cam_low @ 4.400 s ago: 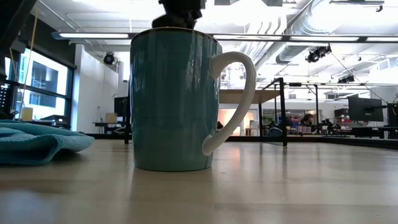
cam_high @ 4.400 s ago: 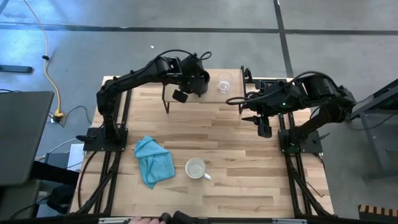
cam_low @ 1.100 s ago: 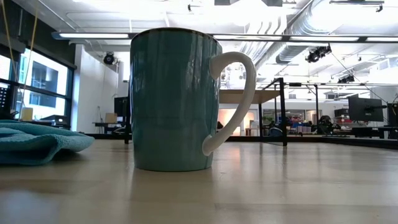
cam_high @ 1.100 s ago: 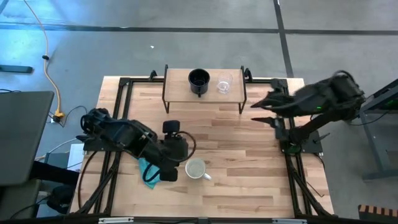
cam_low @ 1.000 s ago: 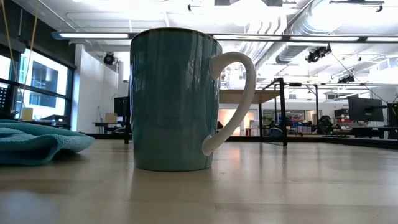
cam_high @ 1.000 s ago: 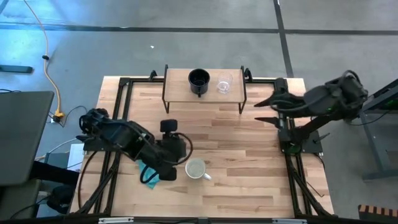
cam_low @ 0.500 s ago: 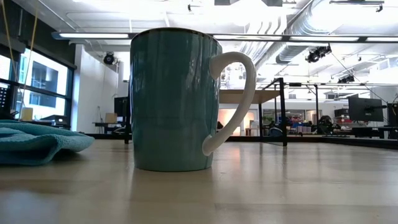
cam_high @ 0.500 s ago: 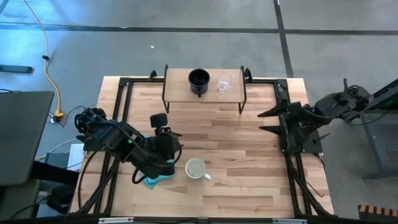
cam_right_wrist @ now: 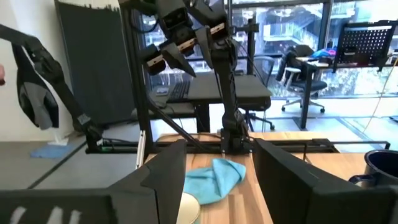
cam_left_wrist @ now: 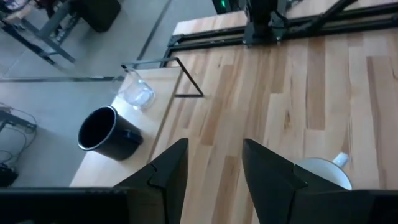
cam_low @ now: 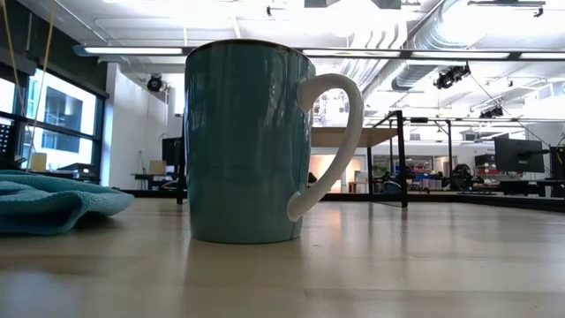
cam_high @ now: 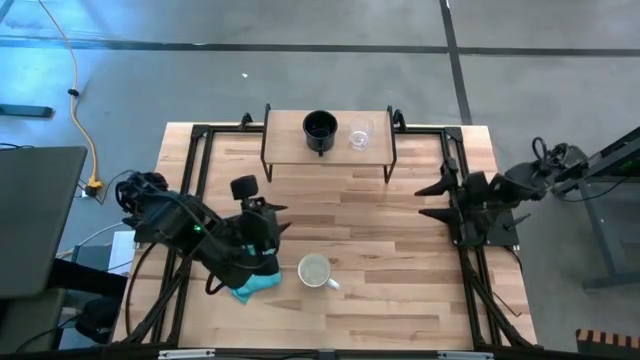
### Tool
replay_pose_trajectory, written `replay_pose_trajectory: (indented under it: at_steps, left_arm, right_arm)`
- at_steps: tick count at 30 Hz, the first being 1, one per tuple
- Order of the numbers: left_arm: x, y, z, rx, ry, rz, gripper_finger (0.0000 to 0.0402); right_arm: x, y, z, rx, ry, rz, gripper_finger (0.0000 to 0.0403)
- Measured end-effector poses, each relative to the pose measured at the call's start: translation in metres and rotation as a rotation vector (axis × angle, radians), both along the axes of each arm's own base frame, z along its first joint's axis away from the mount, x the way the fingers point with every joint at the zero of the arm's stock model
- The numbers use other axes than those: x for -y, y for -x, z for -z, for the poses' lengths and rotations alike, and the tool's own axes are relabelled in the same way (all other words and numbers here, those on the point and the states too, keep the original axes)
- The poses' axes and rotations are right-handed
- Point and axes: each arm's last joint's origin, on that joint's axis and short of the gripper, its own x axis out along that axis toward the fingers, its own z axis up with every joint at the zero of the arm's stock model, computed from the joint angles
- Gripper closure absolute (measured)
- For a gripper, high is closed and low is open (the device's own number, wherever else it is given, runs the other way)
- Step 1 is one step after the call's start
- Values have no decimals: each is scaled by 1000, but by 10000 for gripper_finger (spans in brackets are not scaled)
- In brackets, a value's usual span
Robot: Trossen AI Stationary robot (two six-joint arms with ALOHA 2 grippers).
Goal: Stack small to large cups/mugs on shelf
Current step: Put the blue mug on the shelf
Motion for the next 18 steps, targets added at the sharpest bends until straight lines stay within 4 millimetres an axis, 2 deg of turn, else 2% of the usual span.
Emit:
replay_pose_trajectory:
  at_steps: [11, 18]
  left_arm:
    - [8, 54, -33, 162, 3, 58, 264]
    - [6, 76, -46, 238, 4, 77, 264]
  right_arm:
    - [4, 6, 3, 6, 66, 23, 224]
    - [6, 6, 6, -18, 122, 95, 224]
